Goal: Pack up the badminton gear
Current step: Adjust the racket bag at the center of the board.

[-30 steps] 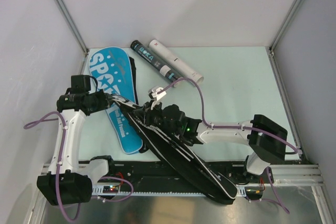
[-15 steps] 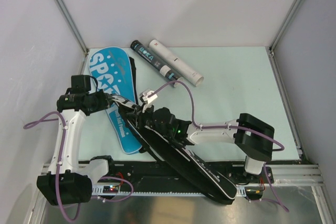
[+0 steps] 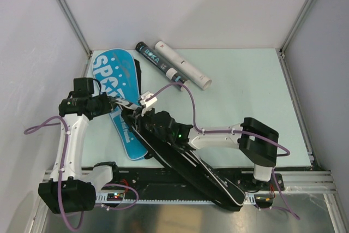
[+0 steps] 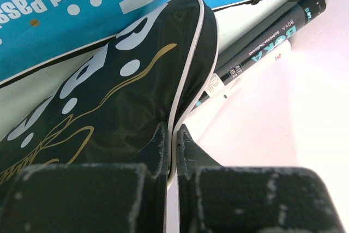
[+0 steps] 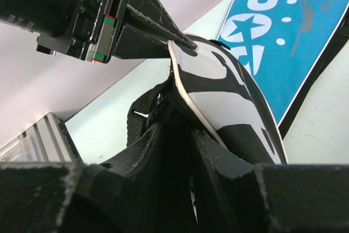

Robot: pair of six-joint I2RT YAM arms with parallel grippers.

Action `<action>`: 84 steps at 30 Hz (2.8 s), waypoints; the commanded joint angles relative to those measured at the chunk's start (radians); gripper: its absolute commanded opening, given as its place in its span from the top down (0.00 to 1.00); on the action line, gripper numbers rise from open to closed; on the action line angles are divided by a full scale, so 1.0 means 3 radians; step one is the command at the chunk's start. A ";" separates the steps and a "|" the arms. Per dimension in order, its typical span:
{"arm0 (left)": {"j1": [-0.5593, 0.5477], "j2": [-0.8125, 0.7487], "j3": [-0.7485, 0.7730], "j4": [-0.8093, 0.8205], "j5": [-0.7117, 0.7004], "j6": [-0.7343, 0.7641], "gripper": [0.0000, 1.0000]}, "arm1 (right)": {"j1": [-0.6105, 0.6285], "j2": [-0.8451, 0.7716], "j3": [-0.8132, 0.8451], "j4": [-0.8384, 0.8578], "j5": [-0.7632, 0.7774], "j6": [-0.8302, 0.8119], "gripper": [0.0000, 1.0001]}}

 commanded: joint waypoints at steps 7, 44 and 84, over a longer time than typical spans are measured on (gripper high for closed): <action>-0.0036 -0.0077 -0.0027 0.0003 0.0099 -0.0137 1.00 | -0.0036 0.0009 0.0358 0.0326 0.0058 -0.0339 0.70; -0.0015 0.0211 0.0412 -0.0004 0.0067 -0.0404 1.00 | 0.0854 -0.0733 -0.0723 -0.0856 0.0370 -0.0684 0.53; 0.0052 0.0228 0.0141 -0.0004 -0.0442 -0.0442 1.00 | 0.0194 -0.1867 -0.0724 -0.1663 0.1101 -0.1064 0.98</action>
